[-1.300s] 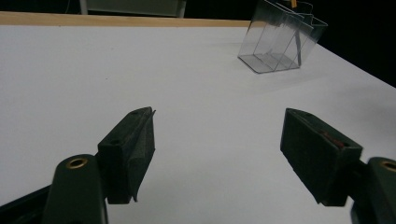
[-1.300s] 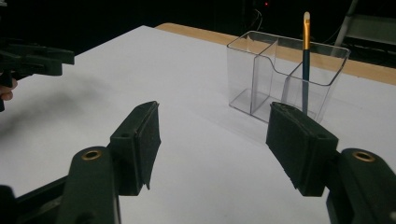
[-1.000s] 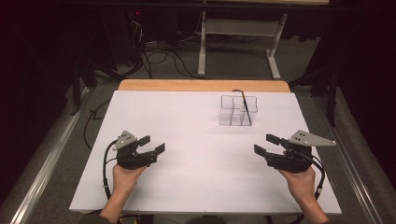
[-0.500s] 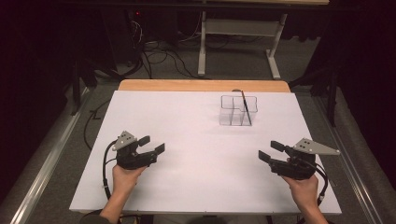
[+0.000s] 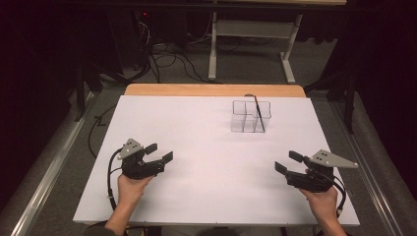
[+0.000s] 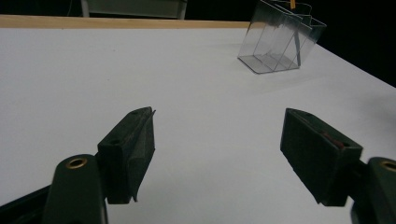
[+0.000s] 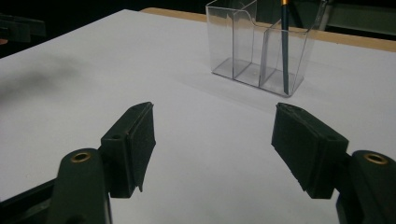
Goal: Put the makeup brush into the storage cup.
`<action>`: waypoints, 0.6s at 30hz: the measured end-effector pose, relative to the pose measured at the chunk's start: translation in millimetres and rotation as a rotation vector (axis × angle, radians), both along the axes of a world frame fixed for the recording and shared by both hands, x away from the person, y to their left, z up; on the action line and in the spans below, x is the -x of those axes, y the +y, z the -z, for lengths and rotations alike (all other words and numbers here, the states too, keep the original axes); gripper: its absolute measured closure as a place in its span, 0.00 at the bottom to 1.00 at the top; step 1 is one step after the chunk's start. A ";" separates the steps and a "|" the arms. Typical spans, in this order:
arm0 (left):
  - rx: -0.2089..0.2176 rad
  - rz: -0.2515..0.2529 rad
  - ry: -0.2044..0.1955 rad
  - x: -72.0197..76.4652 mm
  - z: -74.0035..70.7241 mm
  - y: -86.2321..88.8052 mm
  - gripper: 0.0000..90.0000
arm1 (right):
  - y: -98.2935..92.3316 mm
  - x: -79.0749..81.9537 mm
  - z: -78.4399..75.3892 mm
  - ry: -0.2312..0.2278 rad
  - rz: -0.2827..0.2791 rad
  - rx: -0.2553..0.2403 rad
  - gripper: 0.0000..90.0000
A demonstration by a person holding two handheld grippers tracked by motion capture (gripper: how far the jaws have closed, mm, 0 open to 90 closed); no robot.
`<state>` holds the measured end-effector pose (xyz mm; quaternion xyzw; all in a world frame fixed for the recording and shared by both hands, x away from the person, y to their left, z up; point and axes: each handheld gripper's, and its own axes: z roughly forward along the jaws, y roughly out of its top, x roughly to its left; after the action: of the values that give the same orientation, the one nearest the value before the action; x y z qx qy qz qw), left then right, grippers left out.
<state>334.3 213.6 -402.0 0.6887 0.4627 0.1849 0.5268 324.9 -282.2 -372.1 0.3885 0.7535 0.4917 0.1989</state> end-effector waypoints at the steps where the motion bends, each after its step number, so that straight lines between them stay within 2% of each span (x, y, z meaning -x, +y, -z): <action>1: -0.001 -0.002 -0.001 0.7 -0.1 0.2 0.30 | -1.1 -0.1 1.3 0.000 0.002 0.003 0.35; 9: -0.007 0.003 -0.005 4.1 0.0 -0.4 0.30 | -10.8 -1.6 11.9 0.005 0.031 -0.004 0.35; 14: -0.011 0.001 -0.007 6.2 0.1 1.0 0.30 | -12.5 -2.9 16.6 -0.007 0.041 0.019 0.35; 18: -0.024 -0.002 -0.015 8.3 1.1 2.3 0.31 | -16.1 -4.7 20.4 -0.010 0.050 0.020 0.35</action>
<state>326.0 215.9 -403.1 0.6929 0.4573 0.1961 0.5218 329.6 -298.3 -392.5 0.4027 0.7476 0.4809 0.2185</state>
